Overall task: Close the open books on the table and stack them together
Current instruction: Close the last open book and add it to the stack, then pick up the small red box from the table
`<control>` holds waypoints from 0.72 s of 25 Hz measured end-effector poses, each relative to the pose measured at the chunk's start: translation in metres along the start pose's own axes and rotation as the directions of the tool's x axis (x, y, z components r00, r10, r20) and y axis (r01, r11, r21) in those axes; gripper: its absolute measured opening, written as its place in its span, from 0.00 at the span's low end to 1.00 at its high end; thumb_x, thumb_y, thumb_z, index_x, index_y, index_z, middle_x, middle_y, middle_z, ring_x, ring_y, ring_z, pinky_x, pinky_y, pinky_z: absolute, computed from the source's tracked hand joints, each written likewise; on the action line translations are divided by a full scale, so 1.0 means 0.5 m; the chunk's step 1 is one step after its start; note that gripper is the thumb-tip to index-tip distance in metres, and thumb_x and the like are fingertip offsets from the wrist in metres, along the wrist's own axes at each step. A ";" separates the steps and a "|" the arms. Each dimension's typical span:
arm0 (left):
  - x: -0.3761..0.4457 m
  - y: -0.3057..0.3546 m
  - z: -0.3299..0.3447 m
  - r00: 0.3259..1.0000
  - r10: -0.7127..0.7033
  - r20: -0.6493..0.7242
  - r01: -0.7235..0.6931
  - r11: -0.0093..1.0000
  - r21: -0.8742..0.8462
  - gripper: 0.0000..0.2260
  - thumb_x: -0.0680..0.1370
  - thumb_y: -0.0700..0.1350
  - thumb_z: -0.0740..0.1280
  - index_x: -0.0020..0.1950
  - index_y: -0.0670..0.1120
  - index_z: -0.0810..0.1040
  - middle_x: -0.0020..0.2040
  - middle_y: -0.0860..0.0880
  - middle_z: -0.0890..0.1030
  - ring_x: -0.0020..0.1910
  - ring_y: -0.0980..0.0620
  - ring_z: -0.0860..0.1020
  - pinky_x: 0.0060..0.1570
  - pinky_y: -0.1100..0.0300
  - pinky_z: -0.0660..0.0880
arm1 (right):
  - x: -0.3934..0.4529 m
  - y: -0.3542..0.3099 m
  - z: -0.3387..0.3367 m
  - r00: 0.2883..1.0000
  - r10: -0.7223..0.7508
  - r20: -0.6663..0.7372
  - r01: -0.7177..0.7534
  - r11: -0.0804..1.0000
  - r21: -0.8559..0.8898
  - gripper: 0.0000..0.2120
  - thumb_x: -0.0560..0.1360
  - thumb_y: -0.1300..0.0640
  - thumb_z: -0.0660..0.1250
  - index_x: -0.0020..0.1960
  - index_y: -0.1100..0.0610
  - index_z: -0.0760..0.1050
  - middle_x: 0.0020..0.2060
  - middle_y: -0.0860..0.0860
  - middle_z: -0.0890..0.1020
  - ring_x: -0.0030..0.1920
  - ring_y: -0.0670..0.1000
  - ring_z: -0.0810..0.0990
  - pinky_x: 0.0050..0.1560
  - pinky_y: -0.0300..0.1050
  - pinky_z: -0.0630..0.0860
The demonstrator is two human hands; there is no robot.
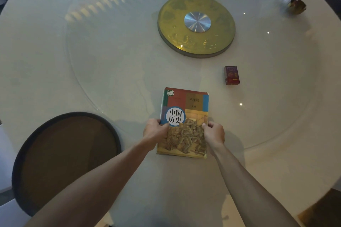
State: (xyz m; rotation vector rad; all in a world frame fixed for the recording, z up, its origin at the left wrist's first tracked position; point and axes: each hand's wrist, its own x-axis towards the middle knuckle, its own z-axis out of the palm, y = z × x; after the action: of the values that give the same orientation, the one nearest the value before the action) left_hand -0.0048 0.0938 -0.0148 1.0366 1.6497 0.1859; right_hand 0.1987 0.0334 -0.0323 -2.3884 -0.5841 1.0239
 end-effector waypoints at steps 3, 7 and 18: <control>0.013 0.040 0.023 0.999 0.023 0.032 -0.022 0.999 -0.035 0.09 0.72 0.47 0.68 0.48 0.47 0.84 0.37 0.47 0.82 0.35 0.50 0.77 0.34 0.58 0.73 | 0.033 -0.017 -0.019 0.999 -0.006 -0.037 0.006 1.000 -0.016 0.16 0.81 0.55 0.64 0.40 0.64 0.79 0.34 0.56 0.81 0.39 0.58 0.78 0.39 0.48 0.70; 0.020 0.051 0.043 0.998 0.037 0.050 -0.035 0.999 -0.040 0.17 0.68 0.46 0.66 0.55 0.48 0.84 0.44 0.45 0.86 0.42 0.47 0.82 0.39 0.55 0.79 | 0.053 -0.023 -0.031 0.998 -0.051 -0.044 0.046 0.992 -0.118 0.19 0.81 0.56 0.63 0.32 0.57 0.68 0.29 0.53 0.72 0.33 0.53 0.70 0.35 0.47 0.64; 0.082 0.188 0.056 0.970 0.227 -0.093 -0.186 0.927 0.325 0.23 0.74 0.52 0.67 0.66 0.44 0.75 0.61 0.40 0.75 0.60 0.43 0.74 0.60 0.47 0.76 | 0.127 -0.078 -0.107 0.994 -0.065 -0.086 0.055 0.993 -0.109 0.14 0.80 0.54 0.61 0.37 0.56 0.77 0.37 0.54 0.80 0.38 0.55 0.77 0.40 0.48 0.72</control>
State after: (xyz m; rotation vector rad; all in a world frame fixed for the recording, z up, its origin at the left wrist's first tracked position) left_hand 0.0688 0.1684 0.0022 1.4704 1.7196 0.1332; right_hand 0.2716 0.0860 -0.0123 -2.4786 -0.6893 0.8760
